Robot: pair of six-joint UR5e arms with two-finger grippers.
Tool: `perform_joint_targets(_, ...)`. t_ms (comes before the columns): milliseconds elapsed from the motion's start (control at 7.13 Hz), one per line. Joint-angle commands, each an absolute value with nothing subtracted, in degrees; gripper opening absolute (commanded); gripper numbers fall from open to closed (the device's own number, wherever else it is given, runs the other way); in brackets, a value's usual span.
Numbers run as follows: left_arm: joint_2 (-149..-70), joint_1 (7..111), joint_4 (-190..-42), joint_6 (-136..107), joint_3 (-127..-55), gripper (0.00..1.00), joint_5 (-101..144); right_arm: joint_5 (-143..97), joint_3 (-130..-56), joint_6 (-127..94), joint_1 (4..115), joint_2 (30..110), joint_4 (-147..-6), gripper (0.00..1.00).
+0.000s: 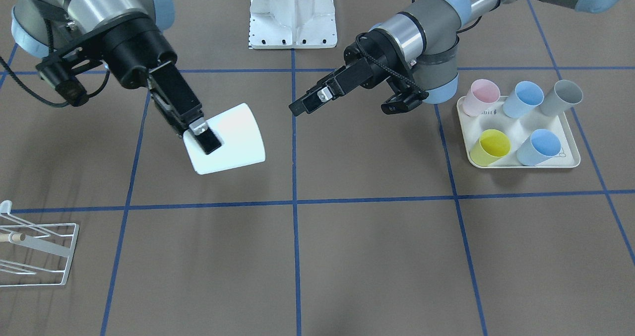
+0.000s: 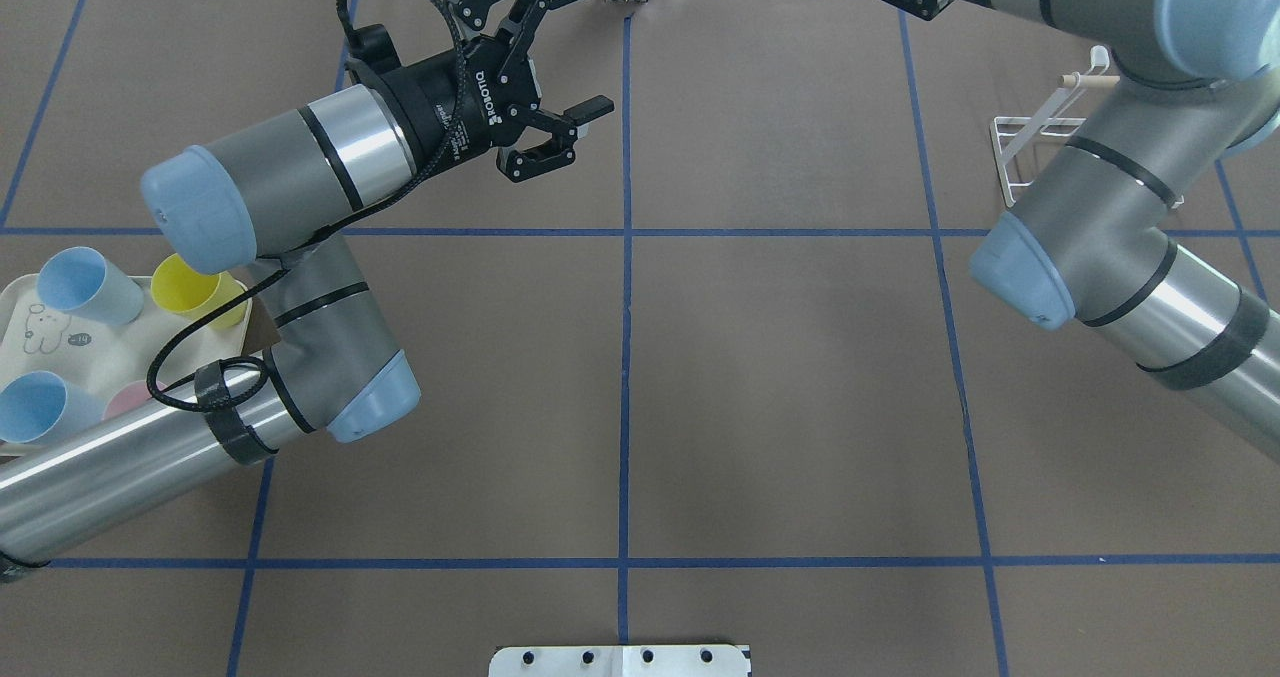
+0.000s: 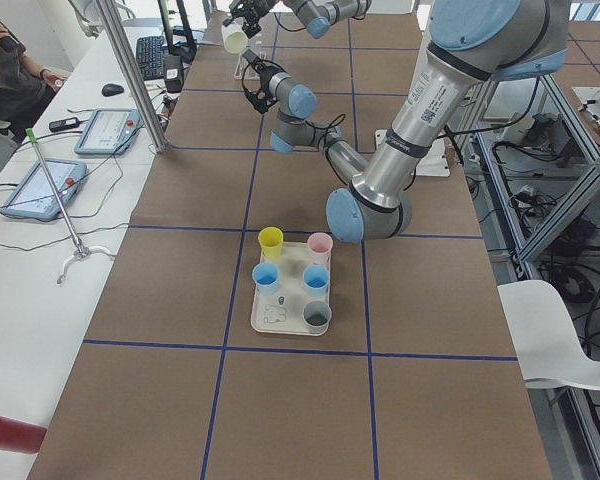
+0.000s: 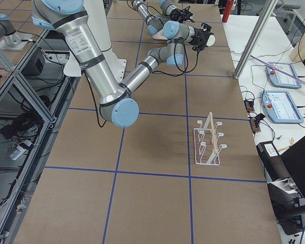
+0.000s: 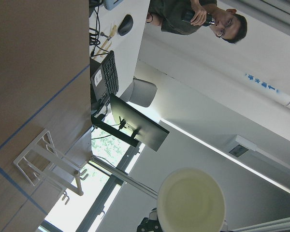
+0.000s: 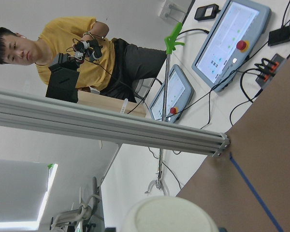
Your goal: Transfer IKEA cup to right arm and place on rack
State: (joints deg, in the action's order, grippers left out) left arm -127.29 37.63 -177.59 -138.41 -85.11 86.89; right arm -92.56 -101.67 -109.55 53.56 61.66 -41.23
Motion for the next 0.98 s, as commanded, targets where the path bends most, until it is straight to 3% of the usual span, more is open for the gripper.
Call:
perform_joint_targets(0, -127.09, 37.71, -174.32, -126.72, -85.6, 1.0, 87.01, -92.64, -101.25, -95.98, 56.59, 65.37, -41.83, 0.0)
perform_joint_targets(421, -127.53, 37.7, -156.48, -113.83, -93.24, 1.0, 89.64, -93.25, -99.33, -73.82, 61.69, 66.09, -51.64, 0.0)
perform_joint_targets(841, -127.35, 37.53, -152.93, -113.55, -93.25, 1.0, 89.74, -92.81, -88.27, -59.21, 68.18, 65.74, -51.33, 0.0)
